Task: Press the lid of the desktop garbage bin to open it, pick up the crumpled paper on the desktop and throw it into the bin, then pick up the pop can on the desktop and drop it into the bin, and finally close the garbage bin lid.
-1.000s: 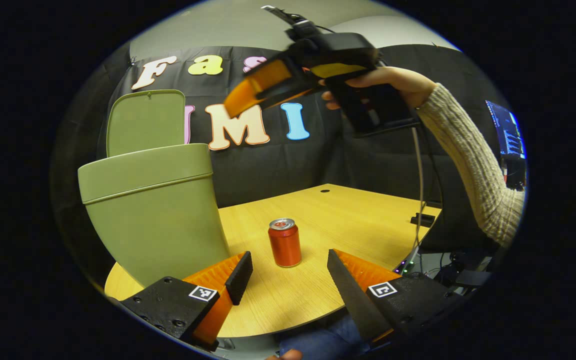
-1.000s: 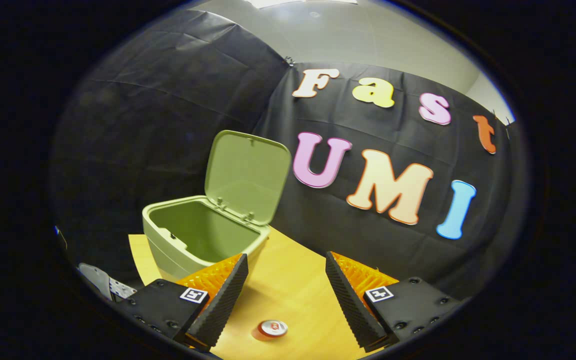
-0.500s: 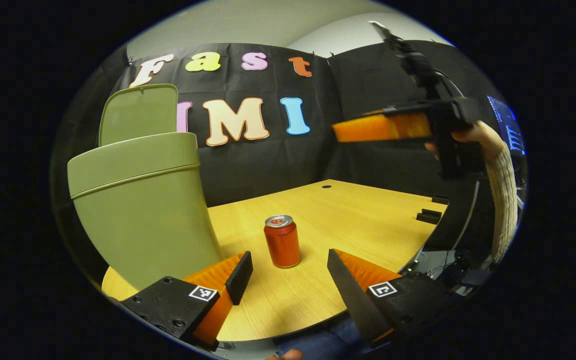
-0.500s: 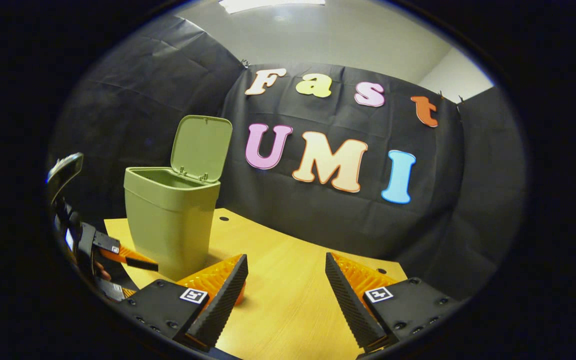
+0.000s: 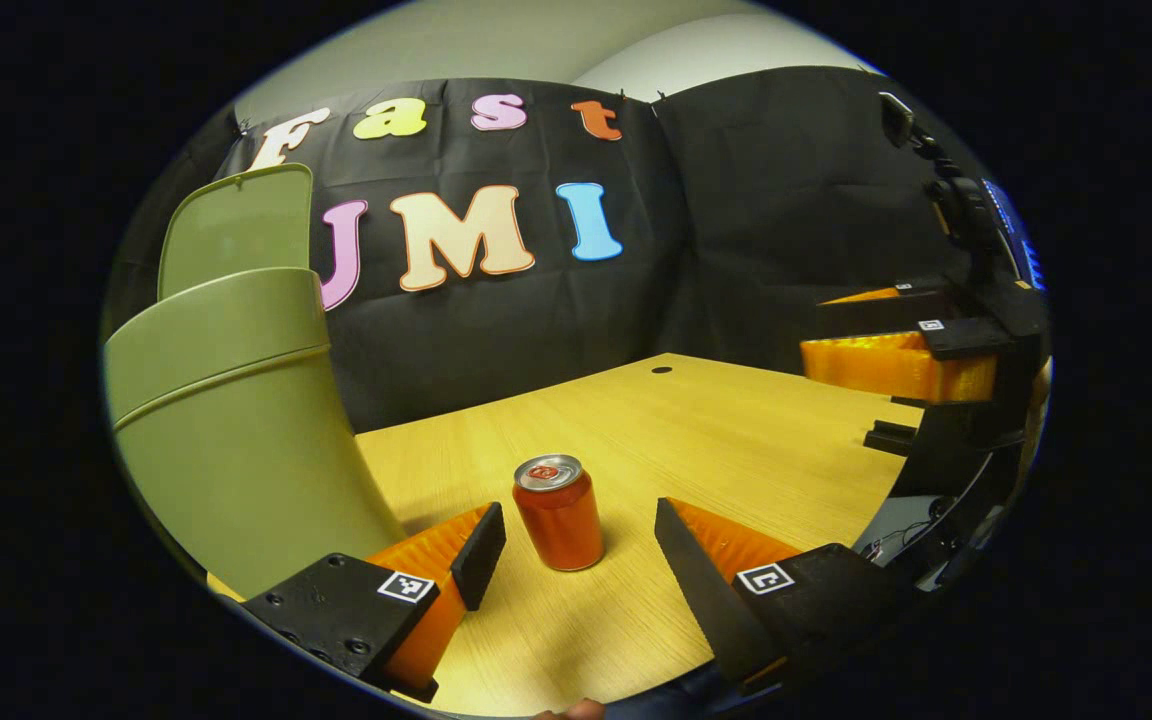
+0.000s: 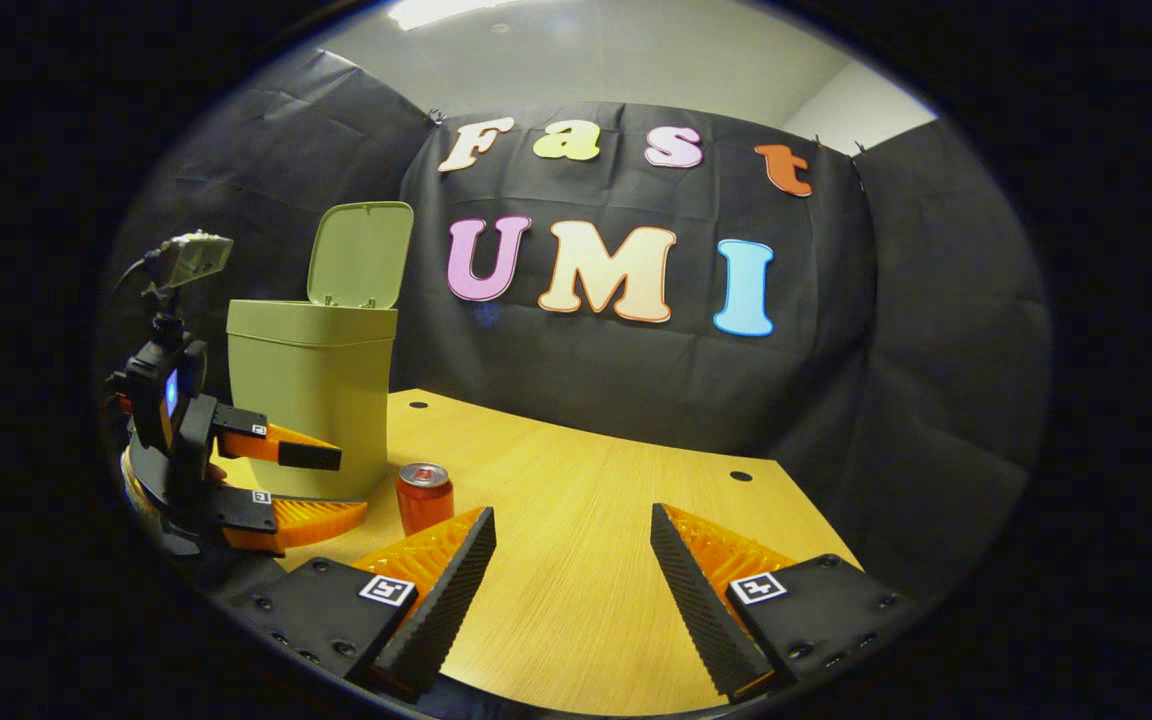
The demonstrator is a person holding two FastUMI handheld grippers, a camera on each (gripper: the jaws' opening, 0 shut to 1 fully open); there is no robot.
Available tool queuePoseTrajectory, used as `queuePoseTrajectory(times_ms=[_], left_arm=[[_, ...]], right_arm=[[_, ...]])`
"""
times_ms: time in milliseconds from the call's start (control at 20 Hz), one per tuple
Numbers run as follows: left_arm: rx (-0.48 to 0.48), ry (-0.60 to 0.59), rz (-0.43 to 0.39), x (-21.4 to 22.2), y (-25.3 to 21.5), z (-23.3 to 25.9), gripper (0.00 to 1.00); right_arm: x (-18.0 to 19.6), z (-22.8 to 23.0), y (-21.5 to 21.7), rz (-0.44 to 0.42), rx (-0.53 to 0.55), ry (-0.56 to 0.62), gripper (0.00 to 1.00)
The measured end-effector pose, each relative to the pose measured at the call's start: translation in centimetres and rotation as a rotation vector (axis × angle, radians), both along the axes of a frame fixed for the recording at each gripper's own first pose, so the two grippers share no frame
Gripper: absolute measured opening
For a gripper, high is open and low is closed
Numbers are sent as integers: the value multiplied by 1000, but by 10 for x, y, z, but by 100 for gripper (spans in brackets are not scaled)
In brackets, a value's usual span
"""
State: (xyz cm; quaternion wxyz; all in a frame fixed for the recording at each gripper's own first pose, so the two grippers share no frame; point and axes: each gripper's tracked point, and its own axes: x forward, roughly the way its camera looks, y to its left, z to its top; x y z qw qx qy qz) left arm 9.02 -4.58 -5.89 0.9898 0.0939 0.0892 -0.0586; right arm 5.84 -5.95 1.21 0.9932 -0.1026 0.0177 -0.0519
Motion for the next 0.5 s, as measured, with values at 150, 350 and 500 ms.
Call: queuePoseTrajectory(times_ms=[150, 350, 500], left_arm=[[10, 22, 39, 19, 9, -9, 94], [28, 65, 46, 39, 9, -29, 94], [24, 87, 49, 49, 9, -40, 94]], right_arm=[[5, -5, -12, 3, 51, 4, 98], [9, -5, -31, -34, 77, 3, 98], [9, -10, -40, -56, 80, 16, 98]])
